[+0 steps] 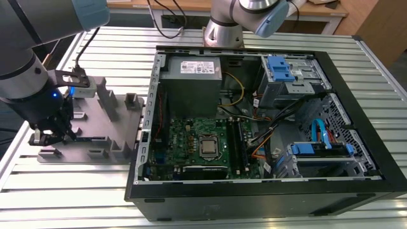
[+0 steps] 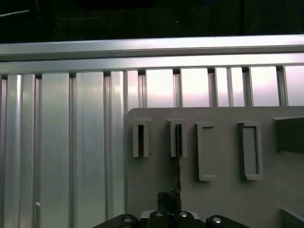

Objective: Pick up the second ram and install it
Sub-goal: 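Pick up the second ram and move it above second insertion slot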

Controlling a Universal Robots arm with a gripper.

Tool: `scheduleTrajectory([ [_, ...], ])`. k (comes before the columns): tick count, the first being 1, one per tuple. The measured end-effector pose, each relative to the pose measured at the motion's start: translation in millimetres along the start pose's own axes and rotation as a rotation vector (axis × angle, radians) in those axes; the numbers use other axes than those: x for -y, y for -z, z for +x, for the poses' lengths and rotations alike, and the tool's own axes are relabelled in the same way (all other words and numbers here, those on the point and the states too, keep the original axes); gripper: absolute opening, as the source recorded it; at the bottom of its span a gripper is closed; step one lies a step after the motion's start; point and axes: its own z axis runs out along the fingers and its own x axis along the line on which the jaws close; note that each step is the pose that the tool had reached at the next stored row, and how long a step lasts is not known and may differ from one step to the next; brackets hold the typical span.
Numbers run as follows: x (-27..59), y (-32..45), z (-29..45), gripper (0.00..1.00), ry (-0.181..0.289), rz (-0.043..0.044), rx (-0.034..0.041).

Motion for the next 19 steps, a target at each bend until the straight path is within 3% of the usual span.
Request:
scheduleTrajectory([
  [4,0.0,0.0,0.0,0.08,0.001,-0.0001,0.0022],
  [7,0.0,-0.1,0.0,0.20,0.001,-0.0001,0.0038],
  [8,0.0,0.0,0.0,0.20,0.001,-0.0002,0.0043],
  [10,0.0,0.0,0.0,0.33,0.001,-0.0002,0.0054],
  [11,0.0,-0.2,0.0,0.33,0.001,-0.0002,0.0057],
  [14,0.6,-3.5,0.0,0.33,0.002,-0.0009,0.0145],
  [17,1.5,-6.9,-0.5,0.33,0.001,-0.0018,0.0294],
  [19,2.4,-10.3,-0.6,0.33,0.001,-0.0020,0.0322],
])
